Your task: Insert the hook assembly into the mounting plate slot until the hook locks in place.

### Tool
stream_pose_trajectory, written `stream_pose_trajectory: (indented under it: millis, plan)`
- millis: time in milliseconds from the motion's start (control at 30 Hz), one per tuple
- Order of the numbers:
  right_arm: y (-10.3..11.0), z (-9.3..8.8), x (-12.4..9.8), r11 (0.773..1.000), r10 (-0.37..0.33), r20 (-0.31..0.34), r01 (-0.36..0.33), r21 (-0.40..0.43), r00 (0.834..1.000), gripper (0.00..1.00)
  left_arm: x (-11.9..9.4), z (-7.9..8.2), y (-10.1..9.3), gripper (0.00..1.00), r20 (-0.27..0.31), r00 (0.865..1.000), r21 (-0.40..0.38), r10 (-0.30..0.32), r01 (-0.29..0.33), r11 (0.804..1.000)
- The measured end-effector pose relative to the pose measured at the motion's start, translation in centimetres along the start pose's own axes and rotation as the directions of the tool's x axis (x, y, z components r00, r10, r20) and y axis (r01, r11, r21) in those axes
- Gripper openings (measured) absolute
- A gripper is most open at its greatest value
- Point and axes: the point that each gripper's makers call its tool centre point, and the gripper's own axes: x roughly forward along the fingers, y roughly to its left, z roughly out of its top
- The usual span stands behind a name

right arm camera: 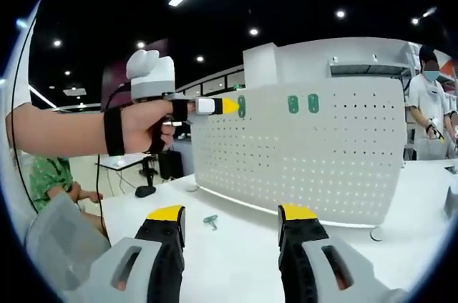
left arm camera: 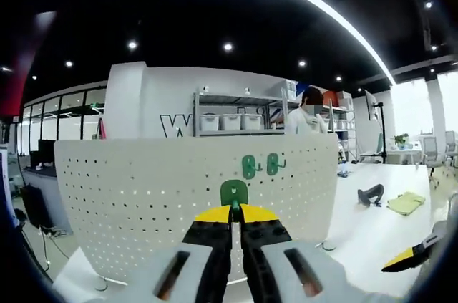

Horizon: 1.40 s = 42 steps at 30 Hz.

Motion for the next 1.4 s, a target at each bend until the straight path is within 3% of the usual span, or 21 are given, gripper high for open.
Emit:
stream_pose_trajectory:
  millis: [367,667,767,933,1400]
  plan:
    - [-1.0,-0.1,-0.5,0.999,-0.027,0.008,0.027,0.021,1.000,0.53,1.8,1.0,0.1,0.03,0.013,0.999,0.022,0.034,-0.035,0.999]
    - [-1.3,-0.6,-0.8,0.998,-0.040,0.003,0.039,0.038,0.999,0.53,3.2,0.8,0.4,0.03,-0.002,0.999,0.045,0.052,-0.052,0.998]
    - [-1.6,-0.6,-0.9,0.998,-0.043,0.007,0.043,0.041,0.999,0.53,3.5,0.9,0.5,0.03,-0.003,0.998,0.112,0.064,-0.063,0.992]
    - [-1.8,-0.6,-1.0,0.998,-0.045,0.009,0.044,0.049,0.999,0.54,4.3,1.0,0.5,0.03,-0.010,0.997,0.048,0.070,-0.070,0.996]
    - [-2.5,-1.4,-1.4,0.995,-0.061,-0.001,0.061,0.075,0.998,0.54,6.3,1.4,0.2,0.03,-0.017,0.995,0.017,0.098,-0.098,0.995]
